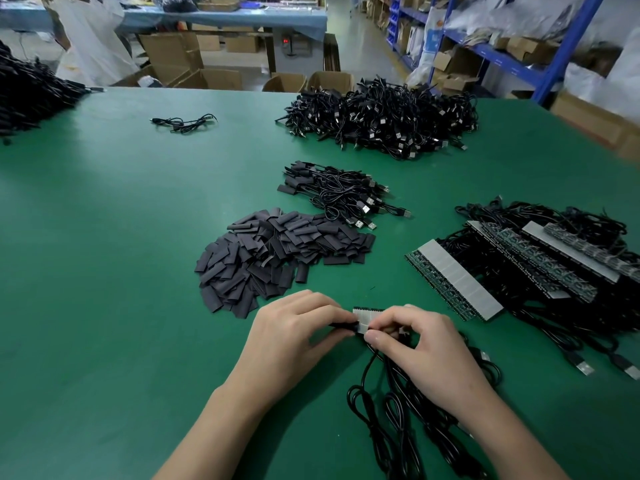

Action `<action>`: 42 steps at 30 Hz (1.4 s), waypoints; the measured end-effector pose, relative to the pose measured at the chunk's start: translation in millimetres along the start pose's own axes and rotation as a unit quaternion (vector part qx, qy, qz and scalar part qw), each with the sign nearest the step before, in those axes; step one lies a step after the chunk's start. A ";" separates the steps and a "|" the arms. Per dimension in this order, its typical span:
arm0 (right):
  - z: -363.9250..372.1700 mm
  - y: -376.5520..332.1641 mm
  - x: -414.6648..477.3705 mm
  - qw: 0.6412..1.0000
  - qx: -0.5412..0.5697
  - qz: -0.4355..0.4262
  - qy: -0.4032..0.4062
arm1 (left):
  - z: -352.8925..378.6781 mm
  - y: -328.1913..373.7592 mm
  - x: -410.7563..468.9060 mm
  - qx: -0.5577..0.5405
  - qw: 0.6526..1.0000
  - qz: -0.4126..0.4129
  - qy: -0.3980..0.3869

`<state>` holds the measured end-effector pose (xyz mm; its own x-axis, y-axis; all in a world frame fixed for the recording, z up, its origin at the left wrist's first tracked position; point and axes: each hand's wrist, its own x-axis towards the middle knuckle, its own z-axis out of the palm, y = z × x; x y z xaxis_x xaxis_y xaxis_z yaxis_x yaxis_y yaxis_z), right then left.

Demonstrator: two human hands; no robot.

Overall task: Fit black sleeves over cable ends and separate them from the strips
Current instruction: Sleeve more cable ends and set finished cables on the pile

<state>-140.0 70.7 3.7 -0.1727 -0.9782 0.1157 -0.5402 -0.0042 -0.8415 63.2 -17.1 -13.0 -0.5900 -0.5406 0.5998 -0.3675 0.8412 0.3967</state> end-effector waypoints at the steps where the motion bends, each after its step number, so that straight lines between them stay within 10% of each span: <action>1: -0.2 0.2 0.1 1.000 -0.003 -0.008 -0.001 | -0.2 -0.1 0.1 0.000 1.000 0.001 -0.001; 24: 4.9 4.5 1.2 0.997 -0.043 -0.054 -0.018 | 2.0 4.1 0.5 0.015 0.998 0.047 -0.041; 42: -1.5 -6.3 1.6 0.999 0.026 0.035 0.018 | 6.3 11.7 2.0 -0.106 0.980 -0.145 0.090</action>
<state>-138.1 69.4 9.9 -0.2379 -0.9685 0.0733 -0.4831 0.0525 -0.8740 53.2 -8.3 -11.5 -0.3402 -0.7655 0.5461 -0.3320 0.6411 0.6919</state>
